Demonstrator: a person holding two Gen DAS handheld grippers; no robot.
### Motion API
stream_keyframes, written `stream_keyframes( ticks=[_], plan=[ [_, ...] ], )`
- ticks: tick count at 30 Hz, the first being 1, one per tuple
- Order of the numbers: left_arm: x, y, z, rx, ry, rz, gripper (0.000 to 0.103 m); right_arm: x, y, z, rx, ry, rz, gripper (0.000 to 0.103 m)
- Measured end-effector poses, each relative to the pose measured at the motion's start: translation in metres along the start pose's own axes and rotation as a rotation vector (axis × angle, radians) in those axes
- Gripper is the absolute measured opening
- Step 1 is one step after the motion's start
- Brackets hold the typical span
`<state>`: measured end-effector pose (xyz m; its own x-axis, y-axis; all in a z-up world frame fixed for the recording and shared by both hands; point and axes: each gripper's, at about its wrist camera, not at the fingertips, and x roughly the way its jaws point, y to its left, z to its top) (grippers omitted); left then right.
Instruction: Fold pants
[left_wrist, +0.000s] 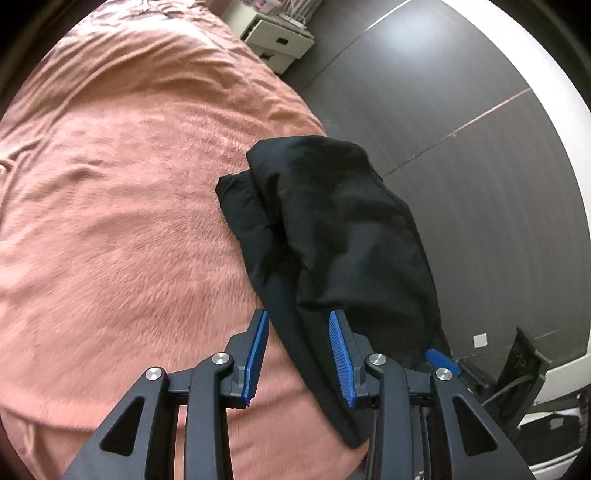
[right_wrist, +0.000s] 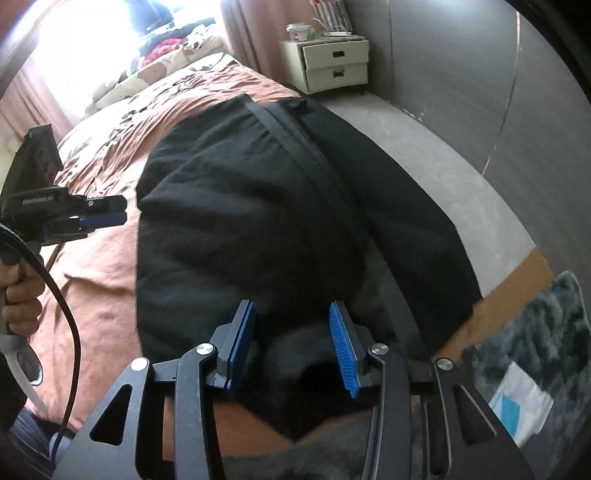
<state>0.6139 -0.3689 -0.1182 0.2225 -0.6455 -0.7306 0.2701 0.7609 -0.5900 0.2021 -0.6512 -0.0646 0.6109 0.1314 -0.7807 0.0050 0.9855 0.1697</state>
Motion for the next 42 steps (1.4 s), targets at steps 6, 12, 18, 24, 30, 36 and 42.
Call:
stream_keyframes(
  ticks=[6, 12, 18, 24, 30, 36, 42],
  plan=[
    [-0.041, -0.022, -0.011, 0.046, -0.036, 0.022, 0.052, -0.046, 0.003, -0.005, 0.031, -0.03, -0.001, 0.041],
    [-0.077, -0.045, -0.023, 0.121, -0.078, 0.058, 0.087, -0.084, 0.024, -0.021, 0.033, -0.076, -0.016, 0.08],
    [-0.124, -0.066, -0.037, 0.195, -0.16, 0.145, 0.102, -0.117, 0.054, -0.029, 0.029, -0.108, -0.052, 0.103],
    [-0.165, -0.073, -0.05, 0.221, -0.198, 0.166, 0.102, -0.152, 0.078, -0.037, 0.006, -0.148, -0.06, 0.103],
    [-0.2, -0.079, -0.071, 0.259, -0.23, 0.183, 0.102, -0.183, 0.096, -0.051, -0.002, -0.192, -0.047, 0.103],
    [-0.236, -0.074, -0.095, 0.272, -0.252, 0.187, 0.102, -0.201, 0.113, -0.067, 0.001, -0.214, -0.04, 0.103],
    [-0.278, -0.066, -0.125, 0.302, -0.28, 0.221, 0.102, -0.217, 0.141, -0.082, -0.011, -0.228, -0.023, 0.103]
  ],
)
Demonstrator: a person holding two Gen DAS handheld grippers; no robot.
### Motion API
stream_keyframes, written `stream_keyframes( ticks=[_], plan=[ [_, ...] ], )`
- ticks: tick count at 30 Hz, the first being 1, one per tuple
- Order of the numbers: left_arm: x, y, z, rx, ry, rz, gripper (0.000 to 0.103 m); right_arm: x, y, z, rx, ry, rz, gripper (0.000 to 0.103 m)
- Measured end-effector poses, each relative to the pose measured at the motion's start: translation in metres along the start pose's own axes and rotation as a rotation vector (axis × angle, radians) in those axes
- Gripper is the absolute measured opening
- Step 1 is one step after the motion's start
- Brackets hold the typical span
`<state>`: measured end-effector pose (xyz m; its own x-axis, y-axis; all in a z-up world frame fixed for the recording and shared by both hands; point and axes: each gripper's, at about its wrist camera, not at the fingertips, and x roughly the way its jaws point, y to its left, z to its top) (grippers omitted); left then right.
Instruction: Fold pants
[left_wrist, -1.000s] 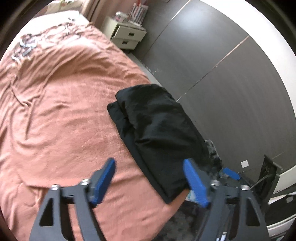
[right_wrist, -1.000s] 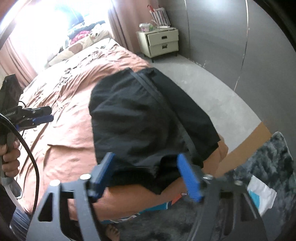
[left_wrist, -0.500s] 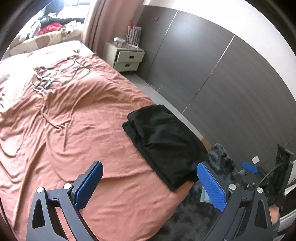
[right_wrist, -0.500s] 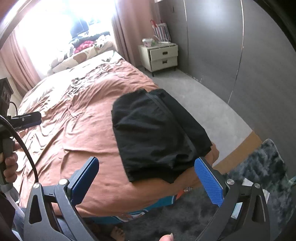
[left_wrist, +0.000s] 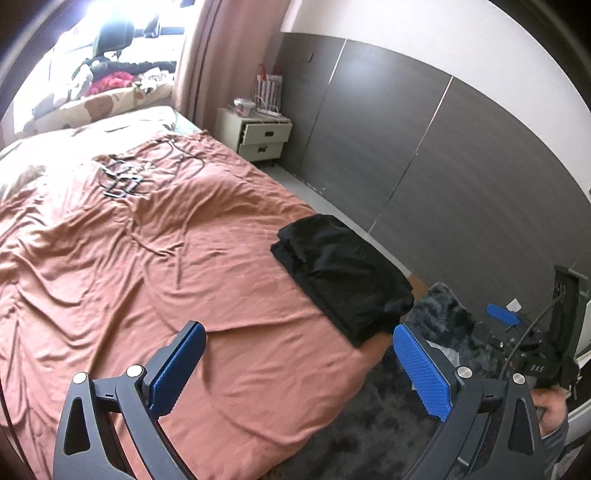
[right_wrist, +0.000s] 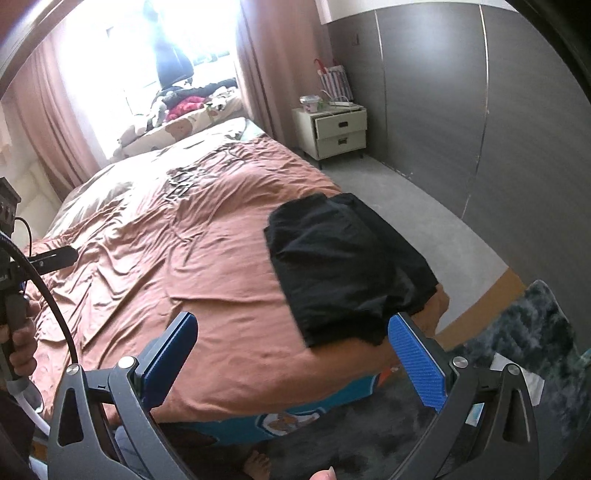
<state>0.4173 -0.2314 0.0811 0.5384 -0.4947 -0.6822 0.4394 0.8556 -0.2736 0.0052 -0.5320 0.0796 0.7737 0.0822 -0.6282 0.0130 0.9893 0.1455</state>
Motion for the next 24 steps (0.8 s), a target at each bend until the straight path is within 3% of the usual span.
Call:
stream_keyframes(
  ticks=[12, 24],
  plan=[
    [-0.102, 0.031, -0.051, 0.021, -0.094, 0.072, 0.102, -0.034, 0.058, -0.027, -0.057, -0.041, 0.03, 0.103],
    [-0.162, 0.054, -0.103, 0.015, -0.168, 0.111, 0.102, -0.065, 0.089, -0.062, -0.114, -0.106, 0.048, 0.103]
  ],
)
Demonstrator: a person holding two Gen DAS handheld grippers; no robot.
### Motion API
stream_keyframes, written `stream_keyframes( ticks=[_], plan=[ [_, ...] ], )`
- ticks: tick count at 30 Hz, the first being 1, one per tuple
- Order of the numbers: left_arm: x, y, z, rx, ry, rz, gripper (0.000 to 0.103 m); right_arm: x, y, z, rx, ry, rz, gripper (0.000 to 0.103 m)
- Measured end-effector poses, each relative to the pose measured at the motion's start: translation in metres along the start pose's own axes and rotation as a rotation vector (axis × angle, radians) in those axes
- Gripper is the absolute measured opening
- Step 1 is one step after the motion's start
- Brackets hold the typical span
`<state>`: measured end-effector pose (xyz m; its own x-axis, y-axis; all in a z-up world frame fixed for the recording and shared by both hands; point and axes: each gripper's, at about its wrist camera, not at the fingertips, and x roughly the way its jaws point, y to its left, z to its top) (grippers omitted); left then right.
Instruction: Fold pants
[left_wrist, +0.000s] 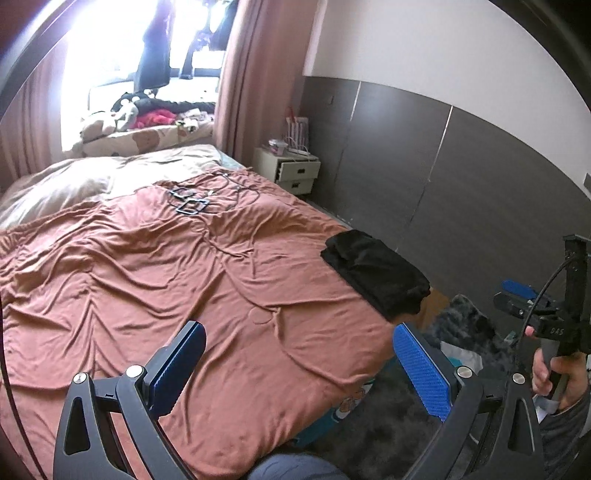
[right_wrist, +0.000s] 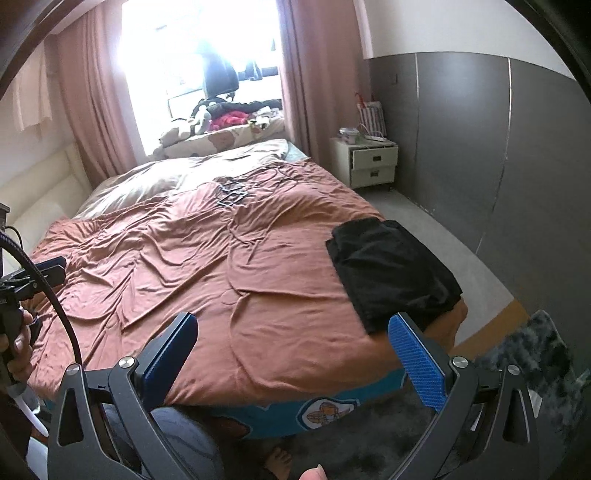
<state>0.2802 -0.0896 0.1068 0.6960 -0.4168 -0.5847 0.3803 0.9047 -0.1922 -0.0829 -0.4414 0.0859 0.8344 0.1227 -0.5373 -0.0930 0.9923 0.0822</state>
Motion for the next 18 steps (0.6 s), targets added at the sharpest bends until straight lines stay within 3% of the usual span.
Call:
stream_keyframes(
  ticks=[4, 7, 18],
  plan=[
    [-0.02, 0.008, -0.016, 0.0, -0.023, 0.023, 0.102, -0.007, 0.006, -0.011, 0.009, -0.016, 0.017, 0.103],
    [-0.041, 0.014, -0.029, -0.004, -0.064, 0.057, 0.102, -0.012, 0.011, -0.021, 0.029, -0.023, 0.077, 0.103],
    [-0.089, 0.011, -0.075, 0.004, -0.113, 0.113, 0.102, -0.025, 0.023, -0.049, -0.006, -0.056, 0.124, 0.103]
  ],
)
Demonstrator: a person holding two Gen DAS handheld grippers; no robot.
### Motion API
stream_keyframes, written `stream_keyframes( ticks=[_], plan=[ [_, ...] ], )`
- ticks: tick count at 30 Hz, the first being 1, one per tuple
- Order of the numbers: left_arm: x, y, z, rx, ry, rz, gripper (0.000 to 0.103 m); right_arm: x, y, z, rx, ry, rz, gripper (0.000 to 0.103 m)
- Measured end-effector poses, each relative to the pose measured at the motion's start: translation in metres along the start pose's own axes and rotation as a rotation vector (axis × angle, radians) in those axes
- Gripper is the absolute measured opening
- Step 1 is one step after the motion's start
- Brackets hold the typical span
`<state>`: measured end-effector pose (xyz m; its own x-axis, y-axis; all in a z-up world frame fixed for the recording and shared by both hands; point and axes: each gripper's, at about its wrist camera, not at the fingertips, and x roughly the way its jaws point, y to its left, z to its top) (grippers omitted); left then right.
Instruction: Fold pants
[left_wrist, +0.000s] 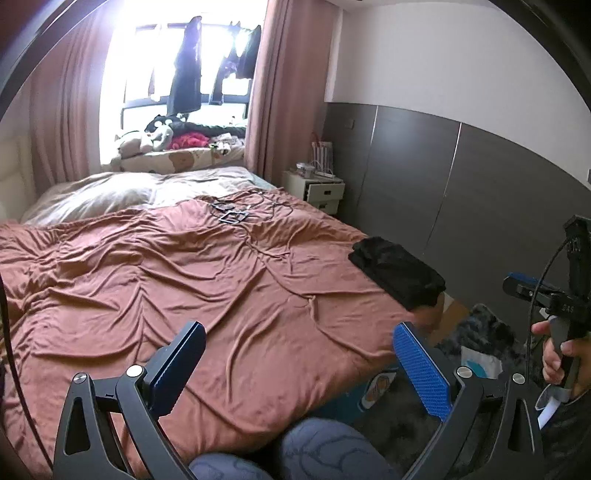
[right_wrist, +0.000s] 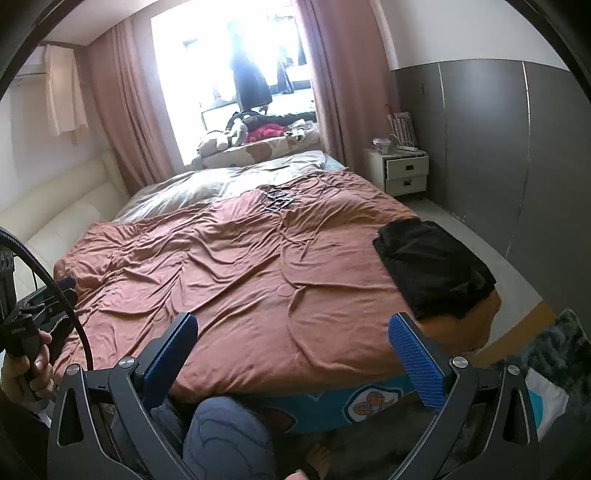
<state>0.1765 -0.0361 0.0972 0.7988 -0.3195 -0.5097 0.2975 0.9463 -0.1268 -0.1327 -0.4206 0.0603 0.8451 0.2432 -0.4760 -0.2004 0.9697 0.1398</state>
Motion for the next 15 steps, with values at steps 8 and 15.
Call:
stream_keyframes(
  ticks=[8, 15],
  plan=[
    [-0.035, -0.002, -0.035, -0.018, -0.043, 0.041, 0.102, -0.012, 0.014, -0.026, -0.034, -0.015, 0.034, 0.103],
    [-0.06, -0.004, -0.062, -0.037, -0.082, 0.06, 0.102, -0.023, 0.03, -0.047, -0.064, -0.032, 0.033, 0.103]
  ],
)
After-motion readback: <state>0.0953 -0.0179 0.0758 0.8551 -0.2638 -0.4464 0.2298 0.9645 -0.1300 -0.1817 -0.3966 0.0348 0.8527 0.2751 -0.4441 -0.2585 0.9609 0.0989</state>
